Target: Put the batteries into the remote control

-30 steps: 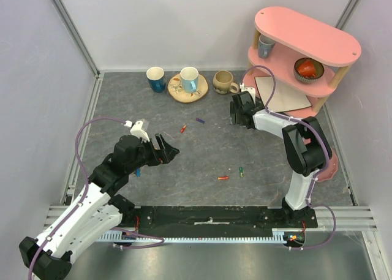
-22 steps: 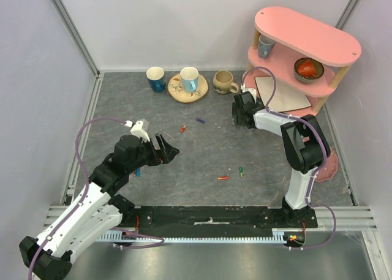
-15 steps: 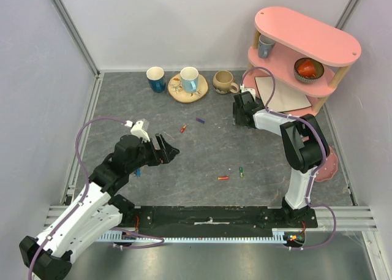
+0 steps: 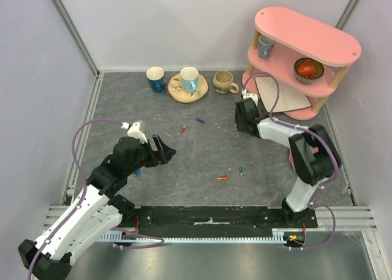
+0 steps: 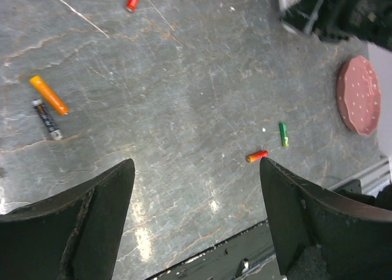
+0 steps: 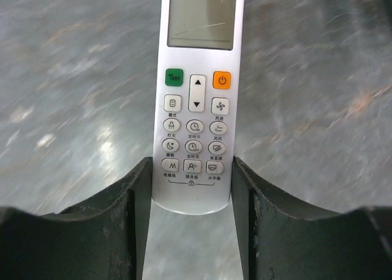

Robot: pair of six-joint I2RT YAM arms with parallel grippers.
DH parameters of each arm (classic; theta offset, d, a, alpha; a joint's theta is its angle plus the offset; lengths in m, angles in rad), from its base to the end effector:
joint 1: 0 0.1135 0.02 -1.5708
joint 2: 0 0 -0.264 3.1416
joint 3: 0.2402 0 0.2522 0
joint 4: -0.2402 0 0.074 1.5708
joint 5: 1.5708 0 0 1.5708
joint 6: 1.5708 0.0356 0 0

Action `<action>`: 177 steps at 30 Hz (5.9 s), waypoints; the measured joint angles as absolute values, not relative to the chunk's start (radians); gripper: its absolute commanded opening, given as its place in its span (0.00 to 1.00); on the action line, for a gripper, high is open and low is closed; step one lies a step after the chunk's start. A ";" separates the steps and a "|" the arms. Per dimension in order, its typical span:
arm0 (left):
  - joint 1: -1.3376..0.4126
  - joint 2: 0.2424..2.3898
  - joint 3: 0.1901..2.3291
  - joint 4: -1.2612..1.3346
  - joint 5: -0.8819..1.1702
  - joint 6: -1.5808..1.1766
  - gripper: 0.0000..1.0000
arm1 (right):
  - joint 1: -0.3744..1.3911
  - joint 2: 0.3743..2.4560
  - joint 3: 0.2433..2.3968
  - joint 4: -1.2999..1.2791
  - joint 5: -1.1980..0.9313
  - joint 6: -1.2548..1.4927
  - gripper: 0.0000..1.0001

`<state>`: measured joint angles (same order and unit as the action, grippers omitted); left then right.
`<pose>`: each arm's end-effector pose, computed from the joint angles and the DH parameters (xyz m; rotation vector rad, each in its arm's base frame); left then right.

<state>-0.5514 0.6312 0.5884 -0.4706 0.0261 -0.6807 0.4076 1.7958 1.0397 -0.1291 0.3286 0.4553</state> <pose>0.1270 -0.0792 0.2649 -0.1242 2.1755 -0.7587 0.3410 0.1347 0.1631 0.1983 2.3847 -0.0032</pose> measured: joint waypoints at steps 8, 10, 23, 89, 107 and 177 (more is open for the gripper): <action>-0.551 0.579 0.596 -0.528 -0.151 -0.727 0.83 | 0.792 1.484 0.908 -0.147 0.392 0.646 0.45; -0.551 0.583 0.599 -0.540 -0.183 -0.745 0.83 | 0.860 1.477 0.884 -0.150 0.415 0.713 0.47; -0.551 0.544 0.600 -0.560 -0.240 -0.860 0.81 | 1.127 1.724 0.953 -0.245 0.506 1.024 0.57; -0.826 1.804 1.093 -0.367 -0.255 -0.634 0.68 | 1.133 0.945 0.694 -0.507 0.756 0.825 0.98; -0.811 1.660 0.995 -0.314 -0.218 -0.628 0.02 | 1.128 0.899 0.695 -0.494 0.743 0.810 0.98; -0.471 0.820 0.310 1.034 0.524 -1.082 0.02 | 0.914 1.287 0.588 0.899 -0.476 1.052 0.65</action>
